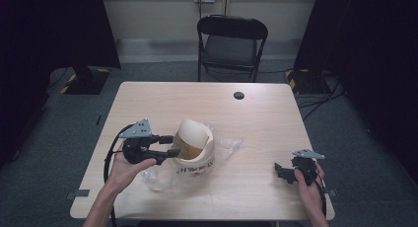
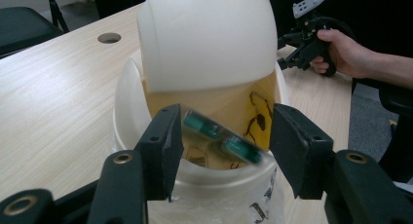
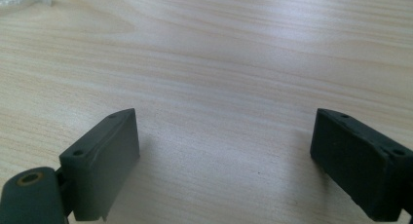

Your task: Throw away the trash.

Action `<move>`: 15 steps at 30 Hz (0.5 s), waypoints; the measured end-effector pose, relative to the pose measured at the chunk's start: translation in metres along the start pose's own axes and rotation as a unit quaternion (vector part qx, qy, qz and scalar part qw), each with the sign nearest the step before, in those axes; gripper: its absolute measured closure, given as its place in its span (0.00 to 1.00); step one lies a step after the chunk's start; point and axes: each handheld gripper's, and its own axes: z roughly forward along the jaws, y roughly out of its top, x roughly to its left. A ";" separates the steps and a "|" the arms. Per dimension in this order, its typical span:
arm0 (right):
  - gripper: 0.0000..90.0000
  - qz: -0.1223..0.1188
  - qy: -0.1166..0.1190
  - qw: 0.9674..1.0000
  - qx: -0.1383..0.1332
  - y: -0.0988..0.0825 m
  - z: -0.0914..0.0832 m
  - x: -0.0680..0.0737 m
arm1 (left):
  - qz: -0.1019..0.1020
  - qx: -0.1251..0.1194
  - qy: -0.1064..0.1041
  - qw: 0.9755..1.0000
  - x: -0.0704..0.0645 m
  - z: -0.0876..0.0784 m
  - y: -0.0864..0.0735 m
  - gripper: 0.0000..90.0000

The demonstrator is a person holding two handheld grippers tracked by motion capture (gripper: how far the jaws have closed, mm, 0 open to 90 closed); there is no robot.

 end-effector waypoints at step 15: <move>0.11 -0.001 0.000 1.000 0.000 0.000 0.000 0.000 | -0.011 -0.028 0.039 0.999 0.001 -0.009 -0.005 0.22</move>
